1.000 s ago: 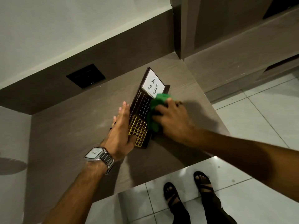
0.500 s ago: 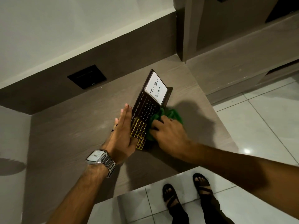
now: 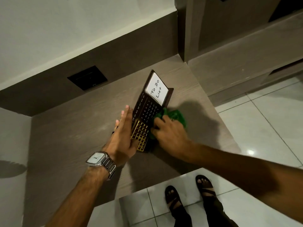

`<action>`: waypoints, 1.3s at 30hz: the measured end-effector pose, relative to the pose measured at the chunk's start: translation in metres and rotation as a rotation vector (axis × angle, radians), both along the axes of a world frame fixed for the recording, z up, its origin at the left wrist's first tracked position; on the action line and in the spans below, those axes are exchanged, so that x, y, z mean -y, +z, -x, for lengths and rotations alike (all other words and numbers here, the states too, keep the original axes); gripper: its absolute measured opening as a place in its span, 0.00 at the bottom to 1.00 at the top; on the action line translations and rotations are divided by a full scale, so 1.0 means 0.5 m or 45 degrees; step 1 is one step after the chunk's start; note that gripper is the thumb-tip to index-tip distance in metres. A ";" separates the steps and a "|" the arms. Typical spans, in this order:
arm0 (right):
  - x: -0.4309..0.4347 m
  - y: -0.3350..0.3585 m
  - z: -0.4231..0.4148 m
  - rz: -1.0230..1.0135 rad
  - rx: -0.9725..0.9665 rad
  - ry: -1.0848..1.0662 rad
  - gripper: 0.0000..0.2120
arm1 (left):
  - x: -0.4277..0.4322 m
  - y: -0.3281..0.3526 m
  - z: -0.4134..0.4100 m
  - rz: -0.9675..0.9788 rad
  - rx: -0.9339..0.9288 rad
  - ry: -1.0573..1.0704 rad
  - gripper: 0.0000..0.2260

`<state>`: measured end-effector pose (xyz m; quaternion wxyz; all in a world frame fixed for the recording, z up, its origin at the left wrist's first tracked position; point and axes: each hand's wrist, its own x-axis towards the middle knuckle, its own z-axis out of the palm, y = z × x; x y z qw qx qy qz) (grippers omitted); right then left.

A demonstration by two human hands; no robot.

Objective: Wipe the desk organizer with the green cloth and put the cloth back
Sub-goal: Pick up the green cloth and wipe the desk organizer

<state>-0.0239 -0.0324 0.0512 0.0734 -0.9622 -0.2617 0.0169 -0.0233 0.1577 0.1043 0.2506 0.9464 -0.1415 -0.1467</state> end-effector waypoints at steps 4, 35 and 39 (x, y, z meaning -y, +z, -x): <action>0.064 0.024 -0.143 0.070 0.376 -0.363 0.03 | 0.004 0.001 0.001 -0.016 0.021 0.018 0.49; 0.008 -0.032 -0.026 -0.815 0.025 -0.079 0.36 | 0.014 0.027 -0.005 -0.041 -0.094 0.018 0.47; -0.005 -0.041 -0.010 -0.747 0.108 -0.105 0.38 | 0.013 0.026 -0.005 -0.041 -0.114 0.014 0.47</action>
